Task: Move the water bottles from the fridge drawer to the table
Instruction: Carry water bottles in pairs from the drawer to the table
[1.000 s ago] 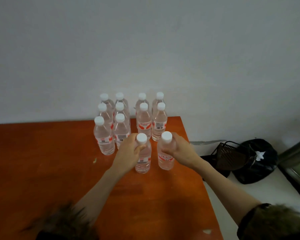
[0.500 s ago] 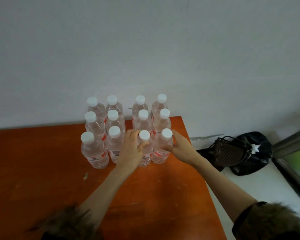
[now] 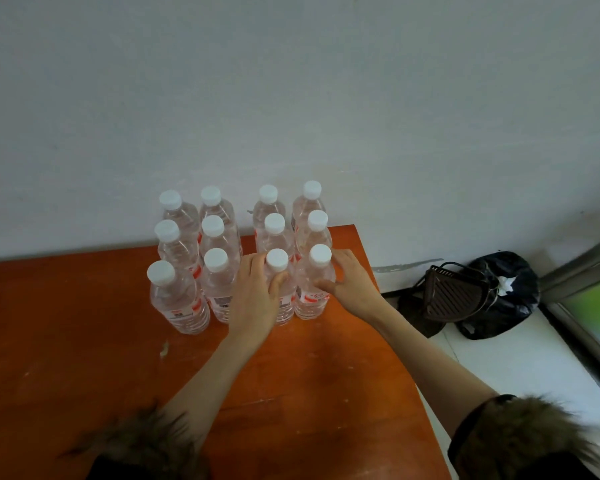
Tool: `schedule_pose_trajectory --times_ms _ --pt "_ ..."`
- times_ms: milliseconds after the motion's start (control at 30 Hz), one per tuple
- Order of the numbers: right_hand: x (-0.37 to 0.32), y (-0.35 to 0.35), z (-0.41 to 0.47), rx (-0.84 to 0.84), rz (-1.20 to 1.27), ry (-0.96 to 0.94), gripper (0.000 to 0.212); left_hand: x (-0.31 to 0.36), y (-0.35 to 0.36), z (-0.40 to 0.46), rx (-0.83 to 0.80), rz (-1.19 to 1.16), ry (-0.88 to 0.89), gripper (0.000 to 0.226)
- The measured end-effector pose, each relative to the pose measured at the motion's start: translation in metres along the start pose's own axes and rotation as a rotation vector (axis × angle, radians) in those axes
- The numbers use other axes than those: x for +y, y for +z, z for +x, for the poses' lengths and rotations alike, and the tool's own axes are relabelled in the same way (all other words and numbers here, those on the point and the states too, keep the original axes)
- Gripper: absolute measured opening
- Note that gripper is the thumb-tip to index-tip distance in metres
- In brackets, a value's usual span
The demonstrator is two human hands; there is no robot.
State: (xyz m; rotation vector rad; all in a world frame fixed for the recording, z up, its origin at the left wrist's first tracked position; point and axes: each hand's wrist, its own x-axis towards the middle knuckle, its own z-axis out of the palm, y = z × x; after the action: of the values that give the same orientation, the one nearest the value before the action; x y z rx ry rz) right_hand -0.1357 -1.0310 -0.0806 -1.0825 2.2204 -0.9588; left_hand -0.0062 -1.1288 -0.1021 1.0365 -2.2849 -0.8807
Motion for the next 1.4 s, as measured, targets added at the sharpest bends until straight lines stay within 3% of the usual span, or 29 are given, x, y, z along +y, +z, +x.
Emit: schedule_pose_trajectory --times_ms 233,367,667,1033,1400 --pt "-0.006 0.003 -0.026 0.019 0.145 -0.136 0.053 0.011 -0.006 -0.013 -0.069 -0.078 -0.064 0.063" --pt "0.009 -0.010 -0.055 0.026 -0.121 -0.033 0.075 0.022 -0.016 -0.040 -0.046 0.059 0.028 0.066" --pt "0.038 -0.097 -0.180 0.276 -0.655 -0.092 0.079 0.119 -0.012 -0.108 -0.126 0.432 0.416 0.070" --pt "0.061 -0.182 -0.392 0.626 -0.824 0.261 0.082 0.265 0.028 -0.204 -0.250 0.391 0.978 0.077" --pt "0.063 -0.158 -0.649 0.876 -0.897 0.772 0.086 0.352 0.059 -0.405 -0.473 0.167 1.434 0.075"
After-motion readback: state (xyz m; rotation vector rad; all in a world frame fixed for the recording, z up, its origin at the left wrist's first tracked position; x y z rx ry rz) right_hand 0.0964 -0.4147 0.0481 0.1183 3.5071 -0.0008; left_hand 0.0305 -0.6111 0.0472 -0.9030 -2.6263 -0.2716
